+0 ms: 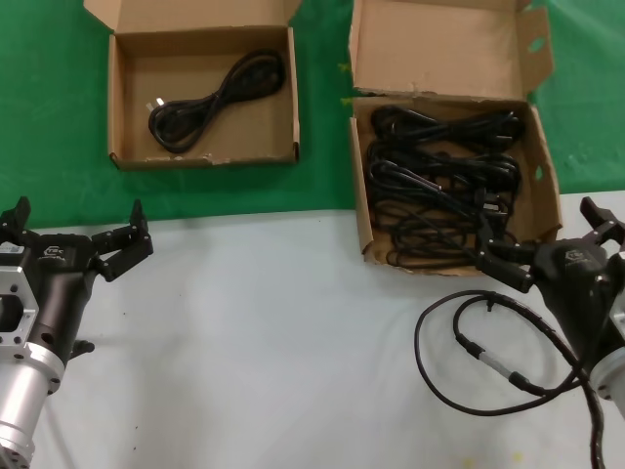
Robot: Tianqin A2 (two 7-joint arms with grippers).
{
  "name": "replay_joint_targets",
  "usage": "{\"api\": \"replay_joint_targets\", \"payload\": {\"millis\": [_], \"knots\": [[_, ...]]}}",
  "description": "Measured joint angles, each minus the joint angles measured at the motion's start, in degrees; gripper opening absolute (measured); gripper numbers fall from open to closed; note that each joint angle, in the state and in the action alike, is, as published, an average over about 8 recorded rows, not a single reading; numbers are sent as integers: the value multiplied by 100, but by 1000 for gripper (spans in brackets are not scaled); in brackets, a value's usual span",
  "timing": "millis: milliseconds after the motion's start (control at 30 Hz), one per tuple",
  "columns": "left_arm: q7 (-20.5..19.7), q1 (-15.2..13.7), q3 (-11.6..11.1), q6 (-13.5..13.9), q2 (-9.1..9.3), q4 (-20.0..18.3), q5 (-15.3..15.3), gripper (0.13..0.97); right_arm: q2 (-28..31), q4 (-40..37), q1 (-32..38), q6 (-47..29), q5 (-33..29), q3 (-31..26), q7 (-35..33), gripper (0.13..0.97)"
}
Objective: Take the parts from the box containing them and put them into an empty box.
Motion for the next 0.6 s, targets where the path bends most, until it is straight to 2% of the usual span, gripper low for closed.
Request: {"api": "replay_joint_targets", "payload": {"millis": [600], "knots": [[0,0,0,0,0,0,0,966,0,0,0,0,0,0,0,966]]}}
